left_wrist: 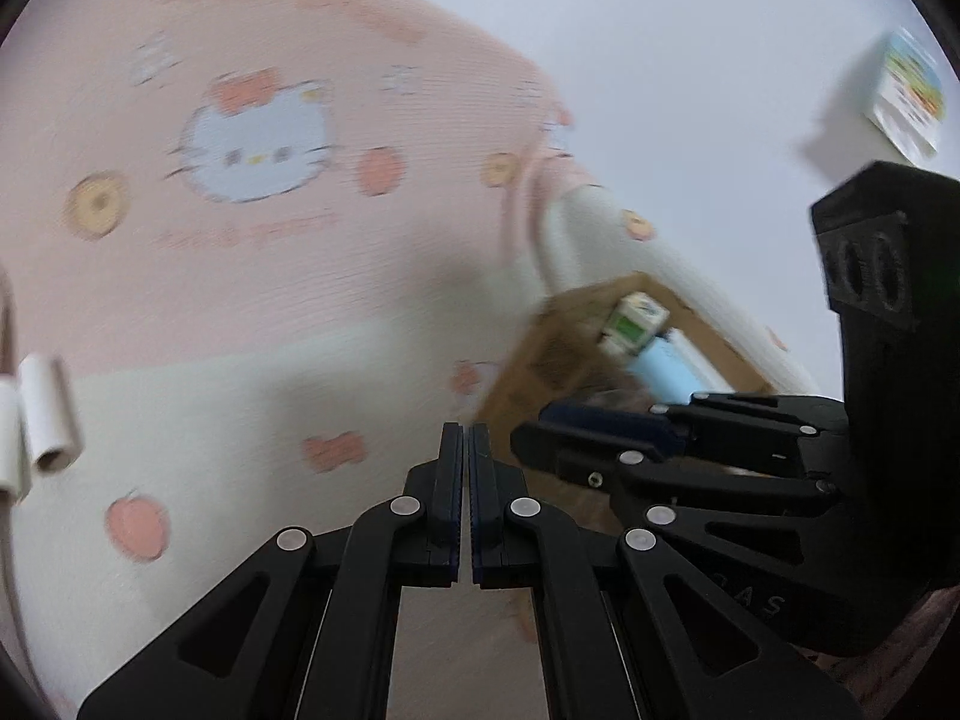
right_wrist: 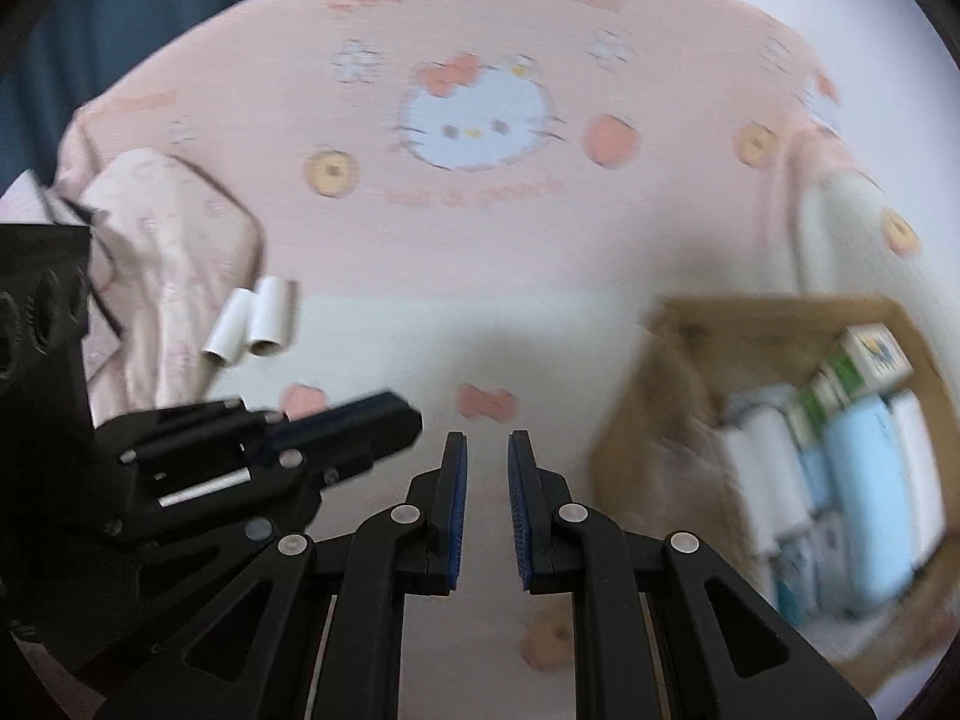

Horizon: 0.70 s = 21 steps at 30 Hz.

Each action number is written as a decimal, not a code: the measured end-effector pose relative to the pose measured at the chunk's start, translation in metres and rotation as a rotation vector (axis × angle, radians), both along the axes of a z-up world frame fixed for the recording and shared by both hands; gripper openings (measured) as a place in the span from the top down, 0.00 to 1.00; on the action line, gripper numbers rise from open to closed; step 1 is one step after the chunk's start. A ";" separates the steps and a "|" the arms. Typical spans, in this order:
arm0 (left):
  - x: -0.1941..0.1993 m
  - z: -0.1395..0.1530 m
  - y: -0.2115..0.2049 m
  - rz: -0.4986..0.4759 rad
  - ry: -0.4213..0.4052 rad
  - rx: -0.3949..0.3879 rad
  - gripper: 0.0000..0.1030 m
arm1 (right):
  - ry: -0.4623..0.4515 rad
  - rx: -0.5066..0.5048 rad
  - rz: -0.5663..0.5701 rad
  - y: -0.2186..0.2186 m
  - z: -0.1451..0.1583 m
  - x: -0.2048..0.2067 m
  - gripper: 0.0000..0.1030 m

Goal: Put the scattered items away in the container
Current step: 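Withdraw both tools from the box back toward the remaining tubes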

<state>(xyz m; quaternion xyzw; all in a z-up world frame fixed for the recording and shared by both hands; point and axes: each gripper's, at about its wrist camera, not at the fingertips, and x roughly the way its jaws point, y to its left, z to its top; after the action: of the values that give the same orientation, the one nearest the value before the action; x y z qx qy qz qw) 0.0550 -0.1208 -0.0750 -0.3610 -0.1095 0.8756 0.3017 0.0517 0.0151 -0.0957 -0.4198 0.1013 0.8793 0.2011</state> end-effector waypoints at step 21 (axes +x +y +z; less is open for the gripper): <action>-0.021 -0.064 -0.158 0.434 -0.228 -0.190 0.99 | 0.171 -0.022 0.339 -0.055 -0.065 -0.104 0.86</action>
<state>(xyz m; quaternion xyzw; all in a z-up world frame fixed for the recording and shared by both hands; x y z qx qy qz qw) 0.0342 -0.2789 -0.1391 -0.4520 -0.1349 0.8799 0.0573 -0.0528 -0.0398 -0.1603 -0.3569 0.0554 0.9318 0.0363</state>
